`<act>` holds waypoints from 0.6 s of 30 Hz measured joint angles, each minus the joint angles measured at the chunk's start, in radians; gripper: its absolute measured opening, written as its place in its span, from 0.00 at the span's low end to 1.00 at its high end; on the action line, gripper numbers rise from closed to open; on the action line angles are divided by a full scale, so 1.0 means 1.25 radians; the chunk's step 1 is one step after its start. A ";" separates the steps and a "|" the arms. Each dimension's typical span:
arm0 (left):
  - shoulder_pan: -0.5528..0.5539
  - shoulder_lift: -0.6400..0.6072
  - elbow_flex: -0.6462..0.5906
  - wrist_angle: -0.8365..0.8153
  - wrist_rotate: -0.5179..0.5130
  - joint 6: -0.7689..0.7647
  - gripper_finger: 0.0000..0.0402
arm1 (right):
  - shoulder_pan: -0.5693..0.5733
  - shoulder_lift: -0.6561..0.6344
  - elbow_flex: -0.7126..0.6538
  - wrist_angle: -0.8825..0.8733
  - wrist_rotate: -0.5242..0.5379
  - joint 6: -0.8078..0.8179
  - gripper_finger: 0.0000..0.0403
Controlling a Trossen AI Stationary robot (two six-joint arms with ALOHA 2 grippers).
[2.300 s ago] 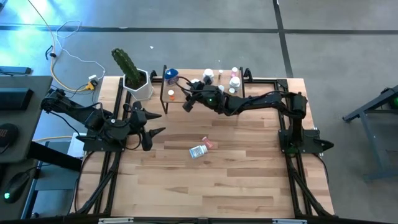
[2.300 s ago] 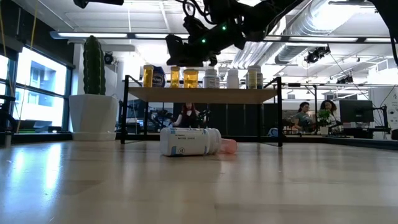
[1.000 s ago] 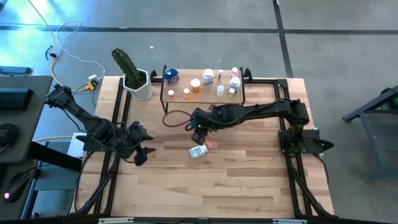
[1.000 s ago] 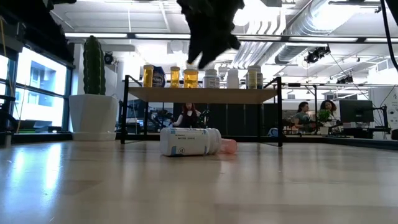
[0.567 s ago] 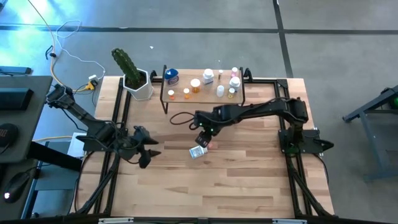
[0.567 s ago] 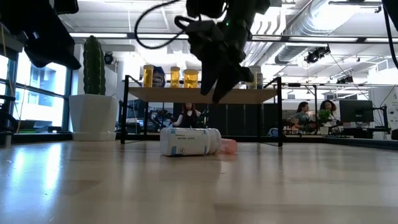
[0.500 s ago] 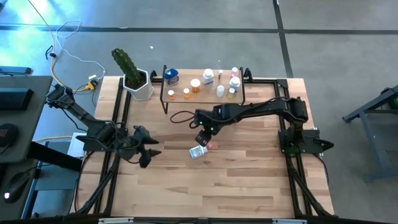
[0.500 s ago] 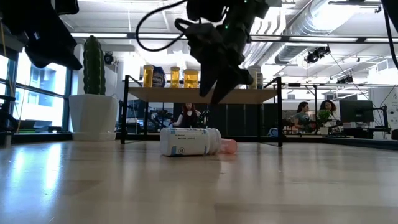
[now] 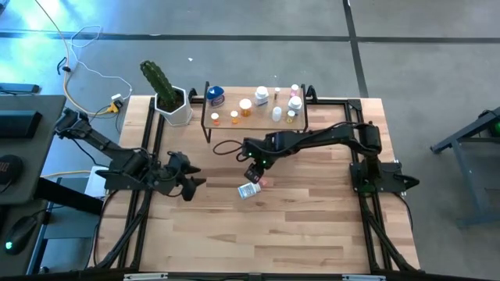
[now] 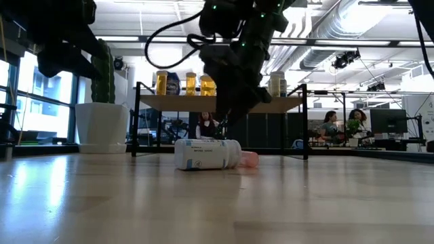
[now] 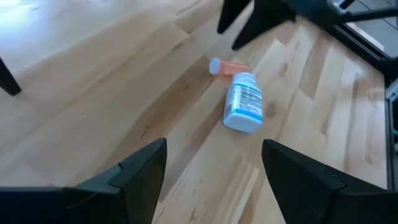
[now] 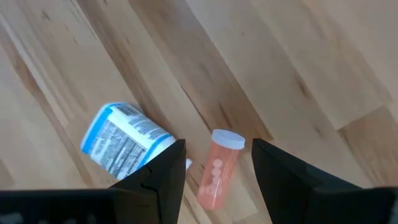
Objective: Pick and place medicine bottles onto shelf by color
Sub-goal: Put the pink pill bottle on the shelf
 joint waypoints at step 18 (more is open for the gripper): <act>0.045 0.000 0.000 0.000 0.006 -0.015 0.63 | 0.000 0.110 0.000 0.008 0.000 -0.034 0.43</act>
